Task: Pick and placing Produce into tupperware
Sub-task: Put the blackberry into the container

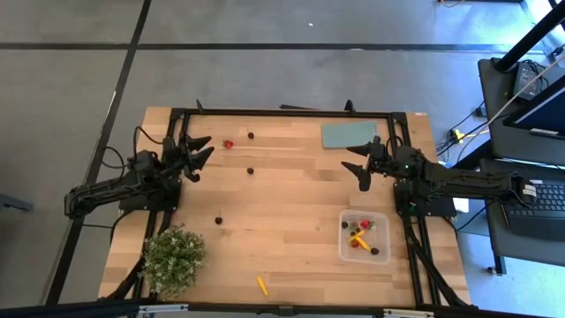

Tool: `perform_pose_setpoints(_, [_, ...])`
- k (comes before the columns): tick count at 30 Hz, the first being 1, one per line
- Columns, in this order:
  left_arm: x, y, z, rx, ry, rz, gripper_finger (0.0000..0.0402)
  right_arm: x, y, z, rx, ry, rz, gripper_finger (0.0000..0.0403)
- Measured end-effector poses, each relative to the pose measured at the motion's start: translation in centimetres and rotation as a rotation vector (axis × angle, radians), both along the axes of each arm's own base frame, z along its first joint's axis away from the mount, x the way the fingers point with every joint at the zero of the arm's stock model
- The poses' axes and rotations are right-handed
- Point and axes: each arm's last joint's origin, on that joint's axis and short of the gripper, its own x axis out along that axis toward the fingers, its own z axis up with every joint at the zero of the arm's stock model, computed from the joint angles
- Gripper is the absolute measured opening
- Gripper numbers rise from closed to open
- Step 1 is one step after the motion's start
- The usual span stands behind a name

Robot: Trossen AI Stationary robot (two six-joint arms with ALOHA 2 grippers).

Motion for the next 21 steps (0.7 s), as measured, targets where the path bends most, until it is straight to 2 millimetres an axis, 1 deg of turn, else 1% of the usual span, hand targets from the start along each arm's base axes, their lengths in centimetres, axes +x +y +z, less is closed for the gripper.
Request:
perform_pose_setpoints(4, [-0.1, 0.0, 0.2, -0.054, -0.048, -0.026, 0.0213, 0.0, 0.0, 0.0, 0.000, 0.000, 0.000, 0.0287])
perform_pose_setpoints(9, [0.0, -0.1, 0.9, -0.031, -0.022, -0.042, 0.0211, 0.0, 0.0, 0.0, 0.002, 0.000, 0.000, 0.0287])
perform_pose_setpoints(12, [0.6, 0.1, 1.2, -0.063, 0.082, -0.033, 0.0212, 0.0, 0.0, 0.0, 0.002, -0.001, 0.000, 0.0287])
perform_pose_setpoints(15, [1.5, 0.4, 2.2, -0.106, 0.203, -0.029, 0.0208, 0.0, 0.0, 0.0, 0.001, -0.006, 0.000, 0.0287])
perform_pose_setpoints(17, [2.3, 0.7, 2.8, -0.136, 0.300, -0.031, 0.0207, 0.0, 0.0, 0.1, -0.001, -0.015, 0.000, 0.0287])
perform_pose_setpoints(21, [4.6, 1.5, 3.9, -0.143, 0.502, -0.022, 0.0206, 0.0, 0.0, 0.3, -0.005, -0.031, 0.000, 0.0287])
